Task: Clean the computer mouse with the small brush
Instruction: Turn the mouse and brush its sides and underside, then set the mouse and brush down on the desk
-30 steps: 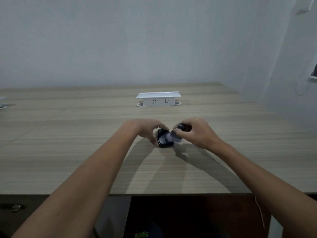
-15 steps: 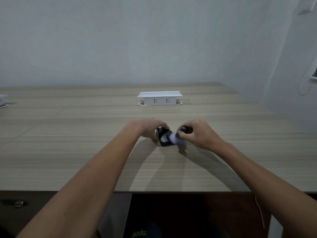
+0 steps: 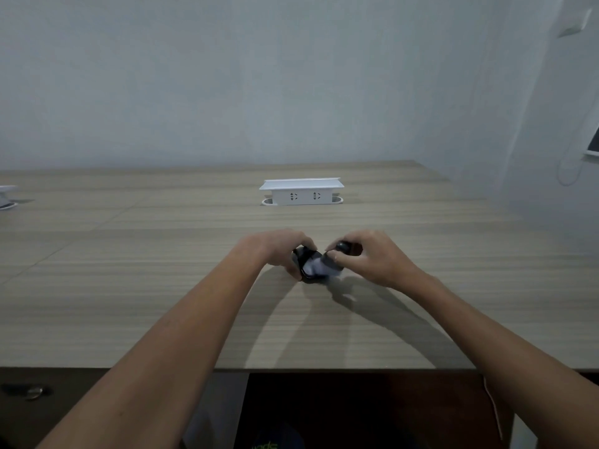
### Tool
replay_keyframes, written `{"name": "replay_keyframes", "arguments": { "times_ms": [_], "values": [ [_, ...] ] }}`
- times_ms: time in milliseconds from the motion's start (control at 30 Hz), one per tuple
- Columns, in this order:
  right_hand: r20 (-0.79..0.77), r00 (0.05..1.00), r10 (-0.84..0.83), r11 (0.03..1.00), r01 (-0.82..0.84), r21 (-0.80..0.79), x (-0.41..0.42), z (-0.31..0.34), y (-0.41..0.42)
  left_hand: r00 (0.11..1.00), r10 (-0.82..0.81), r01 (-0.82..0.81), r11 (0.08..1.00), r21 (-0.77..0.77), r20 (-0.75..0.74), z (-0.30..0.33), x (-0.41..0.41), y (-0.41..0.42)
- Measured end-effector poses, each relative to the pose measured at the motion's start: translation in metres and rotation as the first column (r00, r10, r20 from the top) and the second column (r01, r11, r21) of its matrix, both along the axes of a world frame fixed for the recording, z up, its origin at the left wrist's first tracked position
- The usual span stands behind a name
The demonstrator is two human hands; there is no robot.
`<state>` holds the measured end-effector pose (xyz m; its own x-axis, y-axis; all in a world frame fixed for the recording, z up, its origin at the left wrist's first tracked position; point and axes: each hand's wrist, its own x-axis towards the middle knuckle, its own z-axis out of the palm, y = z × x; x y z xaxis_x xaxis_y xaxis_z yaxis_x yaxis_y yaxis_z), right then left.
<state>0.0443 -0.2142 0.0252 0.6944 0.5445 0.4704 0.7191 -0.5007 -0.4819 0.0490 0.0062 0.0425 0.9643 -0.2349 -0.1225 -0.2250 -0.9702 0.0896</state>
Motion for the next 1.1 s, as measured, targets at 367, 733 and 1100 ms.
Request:
{"name": "replay_keyframes", "arguments": {
  "times_ms": [367,733,1100],
  "values": [
    [-0.037,0.999,-0.013,1.0,0.014,0.014,0.009,0.001,-0.008,0.997,0.043,-0.044,0.999,0.014,0.058,-0.008,-0.004,0.012],
    [-0.123,0.991,0.055,0.998,-0.055,0.006,0.009,-0.003,-0.002,0.996,0.04,-0.038,0.999,-0.035,0.075,-0.013,-0.008,0.016],
    [-0.117,0.992,0.037,0.998,-0.031,0.053,0.01,-0.008,0.003,0.994,0.048,-0.041,0.997,-0.07,0.094,-0.015,-0.009,0.017]
  ]
}}
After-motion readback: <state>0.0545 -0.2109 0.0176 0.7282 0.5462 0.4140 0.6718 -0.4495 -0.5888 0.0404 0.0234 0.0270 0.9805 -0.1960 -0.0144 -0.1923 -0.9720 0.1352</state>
